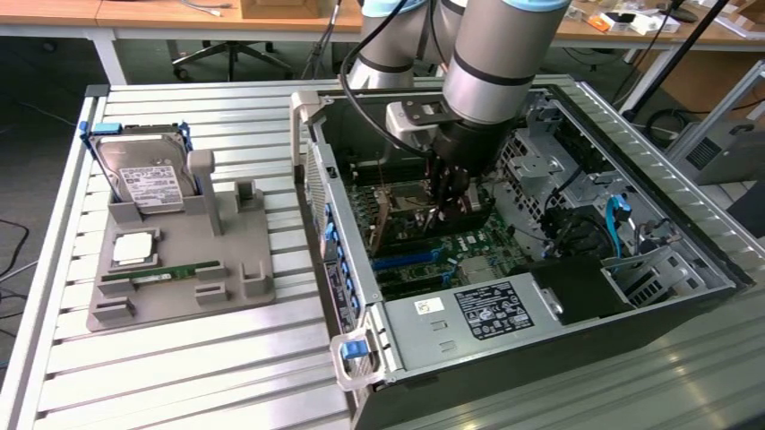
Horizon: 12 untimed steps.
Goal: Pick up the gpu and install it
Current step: 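Insert the gpu into the slot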
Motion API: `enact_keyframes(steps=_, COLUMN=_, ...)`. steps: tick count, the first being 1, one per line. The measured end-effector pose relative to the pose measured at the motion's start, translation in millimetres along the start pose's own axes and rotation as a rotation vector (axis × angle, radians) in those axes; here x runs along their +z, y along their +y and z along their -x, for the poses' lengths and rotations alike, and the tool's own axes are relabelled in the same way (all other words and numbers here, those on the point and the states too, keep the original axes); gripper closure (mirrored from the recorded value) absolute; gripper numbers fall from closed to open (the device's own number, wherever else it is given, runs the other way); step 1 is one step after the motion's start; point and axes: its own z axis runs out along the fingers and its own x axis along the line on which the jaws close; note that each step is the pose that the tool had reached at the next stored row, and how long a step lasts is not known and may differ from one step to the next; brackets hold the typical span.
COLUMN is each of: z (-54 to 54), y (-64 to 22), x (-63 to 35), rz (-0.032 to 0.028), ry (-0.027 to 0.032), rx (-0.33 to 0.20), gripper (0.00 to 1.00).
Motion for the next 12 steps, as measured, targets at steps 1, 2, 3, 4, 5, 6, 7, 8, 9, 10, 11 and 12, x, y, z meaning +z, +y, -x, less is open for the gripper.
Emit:
enact_keyframes(steps=1, z=0.0, y=0.0, x=0.1, rz=0.0000, ry=0.0000, rx=0.000, gripper=0.73)
enact_keyframes(steps=2, z=-0.1, y=0.0, x=0.2, rz=0.0000, ry=0.0000, rx=0.000, gripper=0.73)
enact_keyframes(steps=3, z=-0.1, y=0.1, x=0.4, rz=0.0000, ry=-0.0001, rx=0.000, gripper=0.73)
enact_keyframes(steps=4, z=-0.1, y=0.1, x=0.6, rz=0.0000, ry=0.0000, rx=0.000, gripper=0.73)
enact_keyframes(steps=5, z=-0.2, y=0.2, x=1.0, rz=0.0000, ry=0.0000, rx=0.000, gripper=0.73)
enact_keyframes(steps=6, z=-0.4, y=0.2, x=1.4, rz=0.0000, ry=0.0000, rx=0.000, gripper=0.73)
enact_keyframes(steps=7, z=-0.4, y=0.2, x=1.5, rz=0.0000, ry=0.0000, rx=0.000, gripper=0.73)
enact_keyframes(steps=8, z=-0.4, y=0.2, x=1.6, rz=0.0000, ry=0.0000, rx=0.000, gripper=0.73)
enact_keyframes(steps=9, z=-0.5, y=0.2, x=1.9, rz=0.0000, ry=0.0000, rx=0.000, gripper=0.73)
enact_keyframes(steps=10, z=-0.6, y=0.2, x=2.0, rz=0.0000, ry=0.0000, rx=0.000, gripper=0.73)
enact_keyframes(steps=11, z=-0.9, y=0.2, x=3.0, rz=0.0000, ry=0.0000, rx=0.000, gripper=0.73)
enact_keyframes(steps=12, z=-1.2, y=0.3, x=4.0, rz=0.0000, ry=0.0000, rx=0.000, gripper=0.73)
